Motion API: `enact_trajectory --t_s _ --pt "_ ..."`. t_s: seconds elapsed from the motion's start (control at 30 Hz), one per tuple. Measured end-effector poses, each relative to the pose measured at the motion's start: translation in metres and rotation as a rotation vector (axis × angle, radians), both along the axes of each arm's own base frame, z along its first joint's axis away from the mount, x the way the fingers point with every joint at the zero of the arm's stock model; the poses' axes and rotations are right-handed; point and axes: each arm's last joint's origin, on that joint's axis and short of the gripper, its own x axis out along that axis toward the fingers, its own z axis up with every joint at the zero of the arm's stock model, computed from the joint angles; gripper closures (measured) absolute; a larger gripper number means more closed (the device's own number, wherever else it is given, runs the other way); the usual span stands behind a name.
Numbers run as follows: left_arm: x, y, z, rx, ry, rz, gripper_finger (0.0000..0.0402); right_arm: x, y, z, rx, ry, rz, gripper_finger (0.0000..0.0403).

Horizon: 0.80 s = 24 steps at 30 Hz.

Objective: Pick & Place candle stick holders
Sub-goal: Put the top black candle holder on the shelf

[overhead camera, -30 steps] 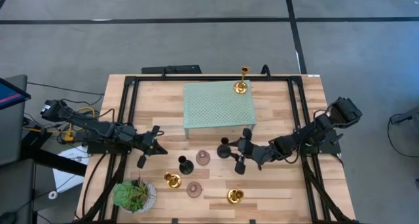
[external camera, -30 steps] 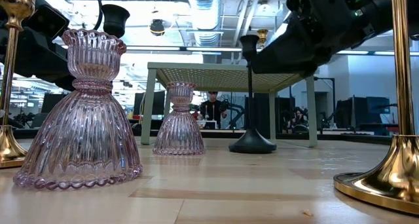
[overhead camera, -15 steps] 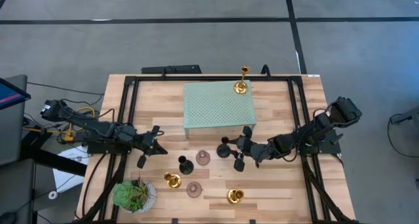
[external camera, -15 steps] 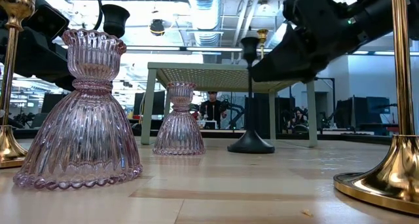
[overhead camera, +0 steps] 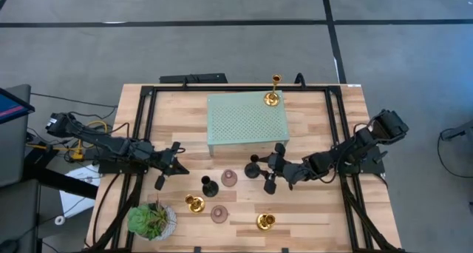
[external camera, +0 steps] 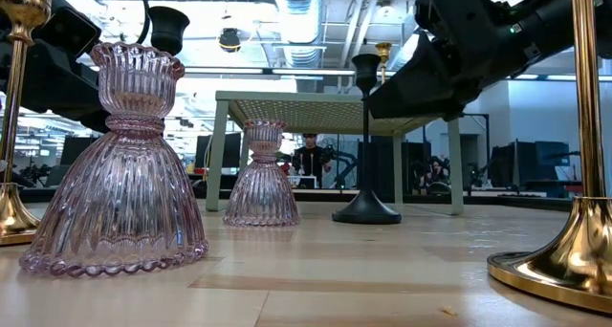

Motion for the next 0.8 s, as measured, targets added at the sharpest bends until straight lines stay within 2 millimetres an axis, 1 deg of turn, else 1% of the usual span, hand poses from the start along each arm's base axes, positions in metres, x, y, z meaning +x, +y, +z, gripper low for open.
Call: enact_trajectory --t_s 0.13,0.27,0.37,0.5,0.8 --pt "0.000 0.000 0.000 0.000 0.000 0.000 0.0394 0.002 0.001 0.004 0.001 -0.041 0.007 0.0234" --pt "0.000 0.000 0.000 0.000 0.000 0.000 0.0394 0.008 0.004 0.014 -0.038 -0.059 0.027 0.0235" --pt "0.000 0.000 0.000 0.000 0.001 0.000 0.0394 0.012 0.005 0.020 -0.073 -0.067 0.043 0.0244" --pt "0.000 0.000 0.000 0.000 0.001 0.001 0.0394 0.013 0.005 0.020 -0.099 -0.038 0.047 0.0274" --pt "0.000 0.000 0.000 0.001 0.001 0.000 0.0394 0.012 0.003 0.016 -0.095 0.001 0.041 0.0350"
